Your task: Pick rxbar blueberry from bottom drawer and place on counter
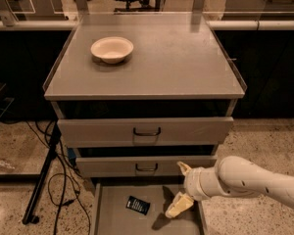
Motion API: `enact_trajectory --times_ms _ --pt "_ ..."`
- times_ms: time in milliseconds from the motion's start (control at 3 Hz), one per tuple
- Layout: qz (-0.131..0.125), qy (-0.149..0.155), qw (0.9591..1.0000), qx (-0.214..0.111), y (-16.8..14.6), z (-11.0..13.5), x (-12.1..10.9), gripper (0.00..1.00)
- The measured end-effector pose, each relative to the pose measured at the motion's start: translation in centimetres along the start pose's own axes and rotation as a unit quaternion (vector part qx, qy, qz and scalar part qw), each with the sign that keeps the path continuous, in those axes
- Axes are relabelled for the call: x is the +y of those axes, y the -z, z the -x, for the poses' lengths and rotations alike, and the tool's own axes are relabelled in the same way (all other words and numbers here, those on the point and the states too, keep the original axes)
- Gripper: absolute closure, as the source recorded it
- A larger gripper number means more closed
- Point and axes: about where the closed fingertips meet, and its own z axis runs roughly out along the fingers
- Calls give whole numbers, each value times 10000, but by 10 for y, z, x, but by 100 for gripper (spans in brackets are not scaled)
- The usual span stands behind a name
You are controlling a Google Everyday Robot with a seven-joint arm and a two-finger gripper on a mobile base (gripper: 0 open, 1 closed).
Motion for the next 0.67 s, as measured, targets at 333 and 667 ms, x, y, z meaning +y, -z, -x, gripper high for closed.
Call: enact_trajectory --times_ms 333,667 --pt "101 -136 9995 -263 -11 -27 -19 0" --pt "238 -408 9968 -643 0 -30 -35 0"
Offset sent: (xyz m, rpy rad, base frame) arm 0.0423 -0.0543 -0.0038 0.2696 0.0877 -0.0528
